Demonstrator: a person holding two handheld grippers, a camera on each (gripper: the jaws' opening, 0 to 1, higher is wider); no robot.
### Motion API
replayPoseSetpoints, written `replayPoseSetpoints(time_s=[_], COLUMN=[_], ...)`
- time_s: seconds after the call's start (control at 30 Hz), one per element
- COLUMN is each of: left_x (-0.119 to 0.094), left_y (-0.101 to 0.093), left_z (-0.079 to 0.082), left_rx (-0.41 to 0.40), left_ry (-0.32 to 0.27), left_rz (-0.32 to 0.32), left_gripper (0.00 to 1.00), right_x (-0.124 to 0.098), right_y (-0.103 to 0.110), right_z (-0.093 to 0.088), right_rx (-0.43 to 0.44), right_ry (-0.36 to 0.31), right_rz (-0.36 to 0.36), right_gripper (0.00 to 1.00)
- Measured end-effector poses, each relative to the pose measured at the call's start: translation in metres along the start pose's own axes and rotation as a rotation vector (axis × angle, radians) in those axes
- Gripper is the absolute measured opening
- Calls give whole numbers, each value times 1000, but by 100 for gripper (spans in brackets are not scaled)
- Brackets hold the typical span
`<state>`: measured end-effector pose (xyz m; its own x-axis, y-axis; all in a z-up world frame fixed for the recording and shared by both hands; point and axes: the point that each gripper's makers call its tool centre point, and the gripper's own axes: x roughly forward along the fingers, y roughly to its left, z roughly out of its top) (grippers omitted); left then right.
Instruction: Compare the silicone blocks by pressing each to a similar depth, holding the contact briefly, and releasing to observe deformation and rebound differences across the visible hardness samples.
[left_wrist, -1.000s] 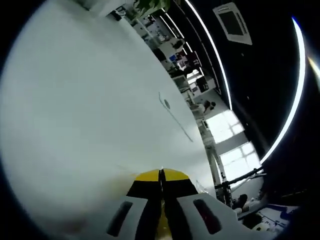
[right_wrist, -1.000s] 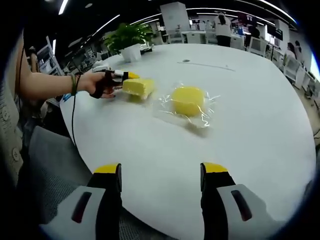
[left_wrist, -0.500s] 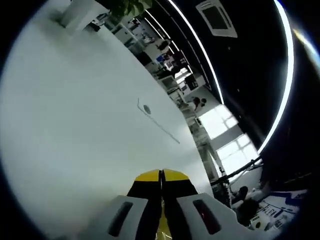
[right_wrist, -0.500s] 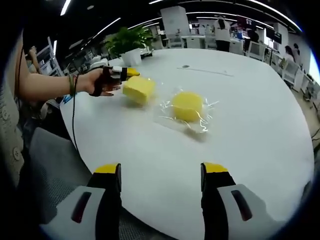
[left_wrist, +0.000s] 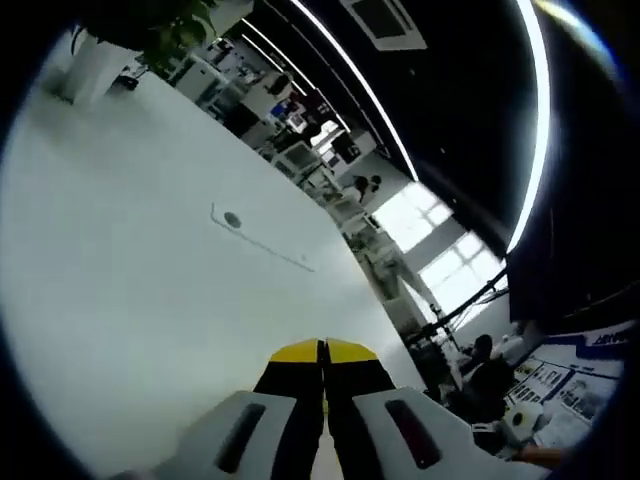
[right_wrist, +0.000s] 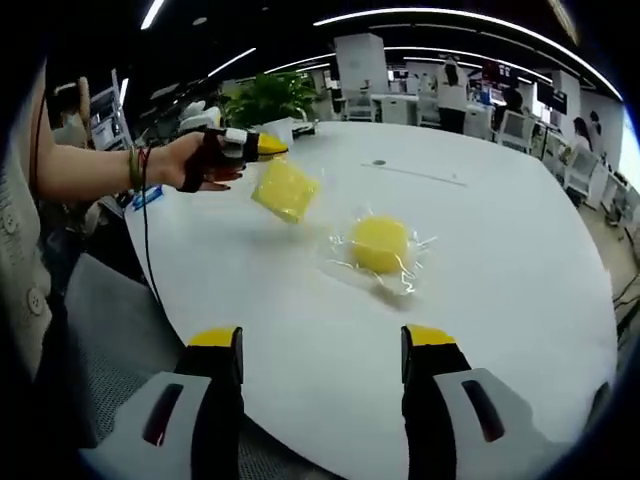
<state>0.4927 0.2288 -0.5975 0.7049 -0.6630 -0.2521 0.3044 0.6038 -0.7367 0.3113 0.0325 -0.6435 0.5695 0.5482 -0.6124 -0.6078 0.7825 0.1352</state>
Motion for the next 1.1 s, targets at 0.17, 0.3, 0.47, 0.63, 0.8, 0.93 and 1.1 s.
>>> replayPoseSetpoints(time_s=[0.17, 0.3, 0.47, 0.63, 0.8, 0.93, 1.1], left_x=[-9, -21, -35, -45, -51, -53, -53], left_y=[-16, -32, -57, -78, -93, -106, -117], left_z=[-9, -8, -10, -12, -19, -25, -34], left_rx=[65, 87, 146, 195, 252, 291, 367], left_ry=[47, 43, 49, 59, 92, 120, 170], left_rz=[-4, -14, -40, -70, -97, -125, -148], left_gripper=[0, 0, 0, 0, 0, 0, 0], right_x=[-5, -11, -16, -17, -17, -17, -15], right_y=[3, 7, 13, 17, 20, 20, 21], right_z=[8, 18, 27, 33, 42, 52, 66], right_rx=[-11, -33, -60, -83, -101, -110, -163], right_ry=[-38, -71, -98, -116, -129, -134, -126], right_rz=[5, 12, 24, 39, 67, 95, 137], right_gripper=[60, 60, 61, 61, 62, 63, 64])
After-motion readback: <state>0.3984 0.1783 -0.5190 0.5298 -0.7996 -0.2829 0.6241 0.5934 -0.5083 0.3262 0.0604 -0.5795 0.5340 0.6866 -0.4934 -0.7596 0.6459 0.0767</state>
